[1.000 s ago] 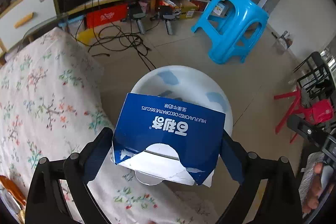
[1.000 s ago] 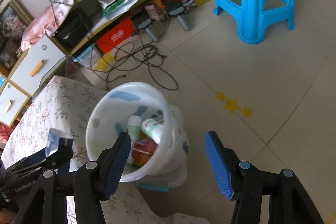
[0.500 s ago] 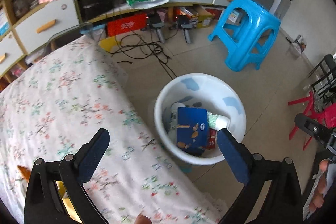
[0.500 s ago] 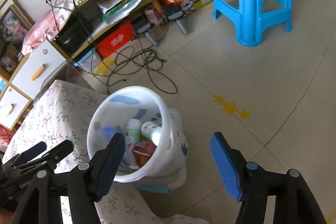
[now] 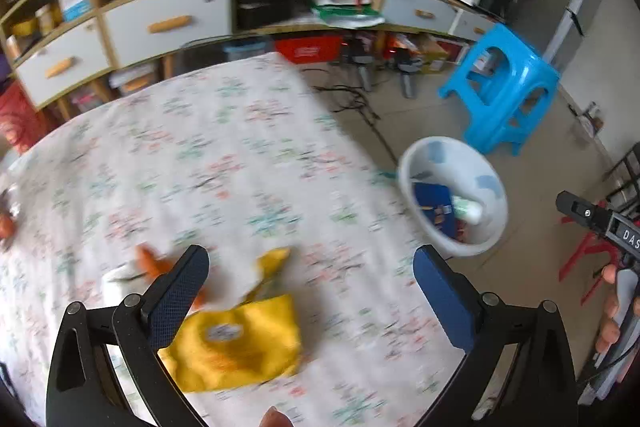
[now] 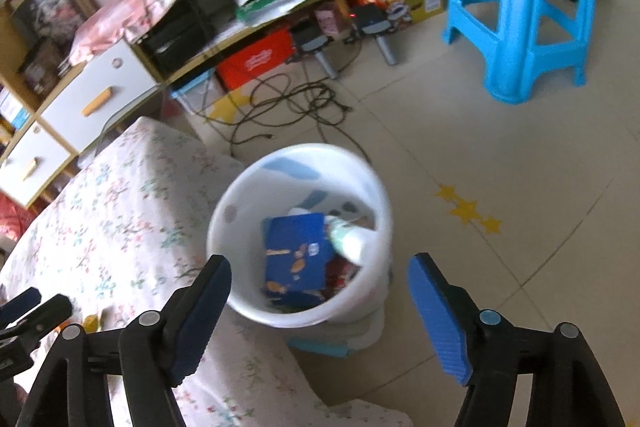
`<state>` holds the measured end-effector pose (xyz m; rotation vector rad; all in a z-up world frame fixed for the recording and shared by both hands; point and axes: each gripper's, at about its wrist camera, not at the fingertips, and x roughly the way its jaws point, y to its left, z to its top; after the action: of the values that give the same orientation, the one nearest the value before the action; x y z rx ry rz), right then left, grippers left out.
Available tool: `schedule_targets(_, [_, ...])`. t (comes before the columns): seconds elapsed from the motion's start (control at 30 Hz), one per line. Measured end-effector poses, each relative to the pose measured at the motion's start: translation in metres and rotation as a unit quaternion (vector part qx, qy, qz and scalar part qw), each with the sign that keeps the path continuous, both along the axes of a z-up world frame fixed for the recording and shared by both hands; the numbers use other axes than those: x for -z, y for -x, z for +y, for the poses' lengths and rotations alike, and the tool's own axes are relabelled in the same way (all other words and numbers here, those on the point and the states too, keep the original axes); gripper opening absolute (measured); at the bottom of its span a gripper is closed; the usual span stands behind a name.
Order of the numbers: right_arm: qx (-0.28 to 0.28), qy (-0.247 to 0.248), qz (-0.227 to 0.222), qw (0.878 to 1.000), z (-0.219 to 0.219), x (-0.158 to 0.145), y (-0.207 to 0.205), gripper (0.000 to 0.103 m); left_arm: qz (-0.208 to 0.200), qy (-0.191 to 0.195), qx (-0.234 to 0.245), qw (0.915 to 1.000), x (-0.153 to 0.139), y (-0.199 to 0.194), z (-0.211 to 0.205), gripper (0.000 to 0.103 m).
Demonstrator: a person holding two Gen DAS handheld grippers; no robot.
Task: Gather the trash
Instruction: 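Grasp the white snack bag with the left tool while the right tool grasps the yellow bag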
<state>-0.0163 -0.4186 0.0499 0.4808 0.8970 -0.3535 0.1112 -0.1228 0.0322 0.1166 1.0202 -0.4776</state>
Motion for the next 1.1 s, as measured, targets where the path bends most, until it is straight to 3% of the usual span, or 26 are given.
schedule_targets(0.4, [-0.092,0.013,0.011,0.996,0.095,0.001,-0.034,0.082,0.013,-0.011,-0.085,0.9963,0.023,0.005,0.115,0.103])
schedule_targets(0.73, [-0.168,0.043,0.045,0.984,0.17,0.019,-0.055,0.083,0.077,0.025,-0.16,0.9837,0.046,-0.015,0.169,0.102])
schedule_targets(0.9, [-0.202,0.058,0.07,0.975,0.202,0.035,-0.064,0.083,0.111,0.037,-0.161,0.9799,0.066,-0.024,0.168,0.091])
schedule_targets(1.1, [-0.231,0.053,0.097,0.967,0.229,0.055,-0.073,0.083,0.142,0.022,-0.147,0.9786,0.091,-0.032,0.156,0.068])
